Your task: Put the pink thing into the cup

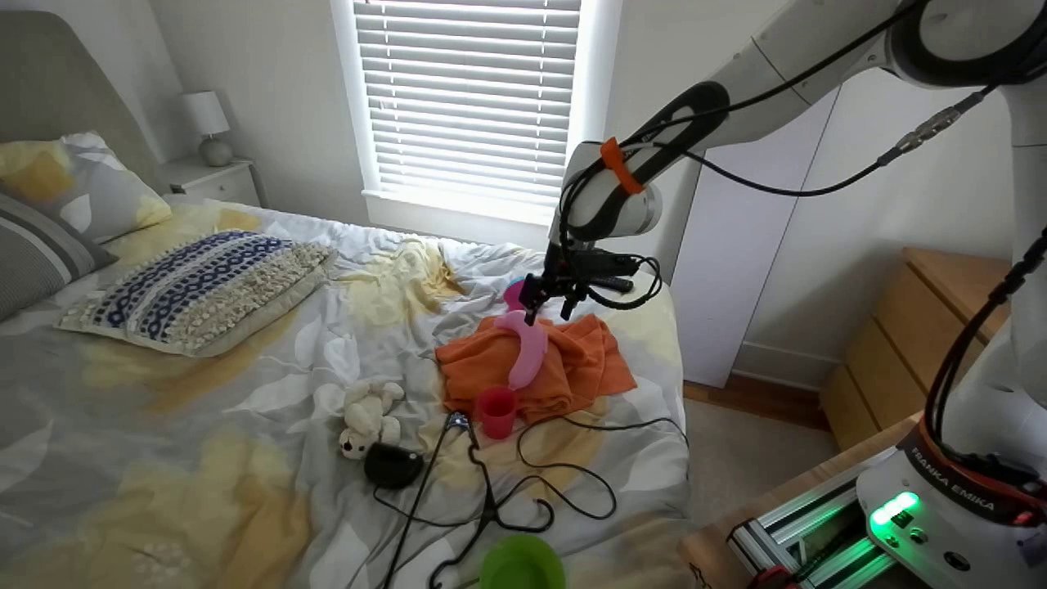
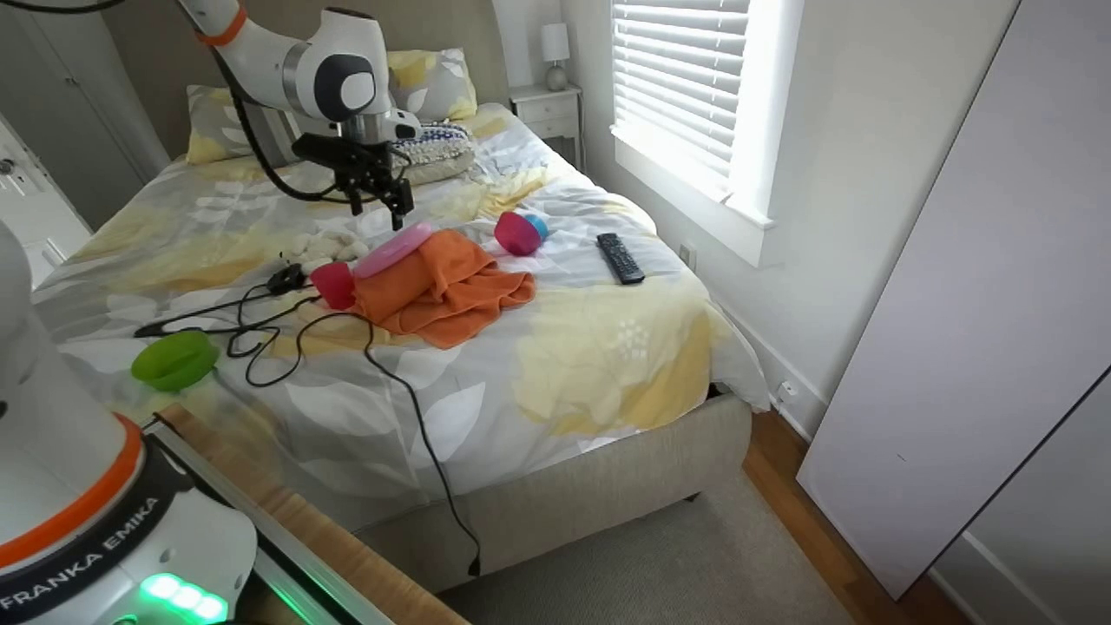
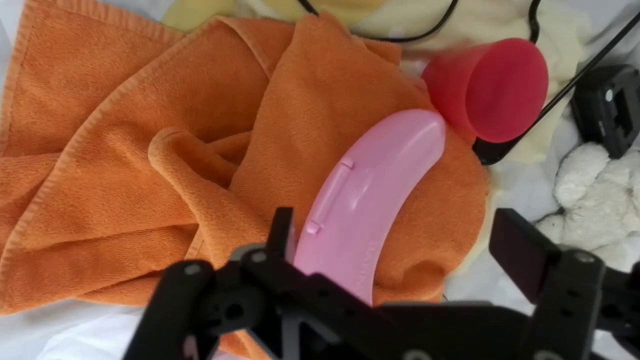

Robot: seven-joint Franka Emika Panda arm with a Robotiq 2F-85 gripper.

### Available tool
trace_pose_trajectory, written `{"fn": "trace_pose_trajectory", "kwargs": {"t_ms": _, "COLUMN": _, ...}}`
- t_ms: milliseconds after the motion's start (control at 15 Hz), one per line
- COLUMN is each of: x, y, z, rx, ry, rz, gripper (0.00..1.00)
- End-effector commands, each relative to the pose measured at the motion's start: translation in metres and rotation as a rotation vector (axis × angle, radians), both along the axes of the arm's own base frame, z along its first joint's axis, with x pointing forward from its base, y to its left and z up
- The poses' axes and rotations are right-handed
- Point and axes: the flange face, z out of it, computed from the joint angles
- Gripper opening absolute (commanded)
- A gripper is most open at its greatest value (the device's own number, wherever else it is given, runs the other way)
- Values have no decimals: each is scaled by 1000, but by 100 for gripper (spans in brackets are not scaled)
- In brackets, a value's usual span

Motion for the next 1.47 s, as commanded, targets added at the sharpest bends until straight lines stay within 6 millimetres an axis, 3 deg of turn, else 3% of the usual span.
{"fn": "trace_pose_trajectory", "kwargs": {"t_ms": 0, "x": 16, "y": 6, "z": -18, "rx": -41, "ry": -27, "rz": -48, "gripper": 100}}
{"fn": "trace_pose_trajectory", "kwargs": {"t_ms": 533, "x": 46, "y": 2, "z": -46, "rx": -43, "ry": -64, "rz": -102, "gripper": 97}}
{"fn": "trace_pose_trajectory", "kwargs": {"t_ms": 667, "x": 53, "y": 3, "z": -53, "rx": -33, "ry": -75, "rz": -104, "gripper": 75}}
{"fn": "trace_pose_trajectory", "kwargs": {"t_ms": 733, "x": 55, "y": 3, "z": -57, "rx": -27, "ry": -79, "rz": -107, "gripper": 72}}
{"fn": "trace_pose_trajectory", "kwargs": {"t_ms": 1067, "x": 61, "y": 9, "z": -63, "rx": 7, "ry": -104, "rz": -110, "gripper": 31}}
{"fn": "trace_pose_trajectory", "kwargs": {"t_ms": 1267, "x": 55, "y": 15, "z": -46, "rx": 13, "ry": -113, "rz": -92, "gripper": 21}}
{"fn": "trace_pose_trajectory", "kwargs": {"t_ms": 1400, "x": 46, "y": 18, "z": -25, "rx": 15, "ry": -134, "rz": -82, "gripper": 16}}
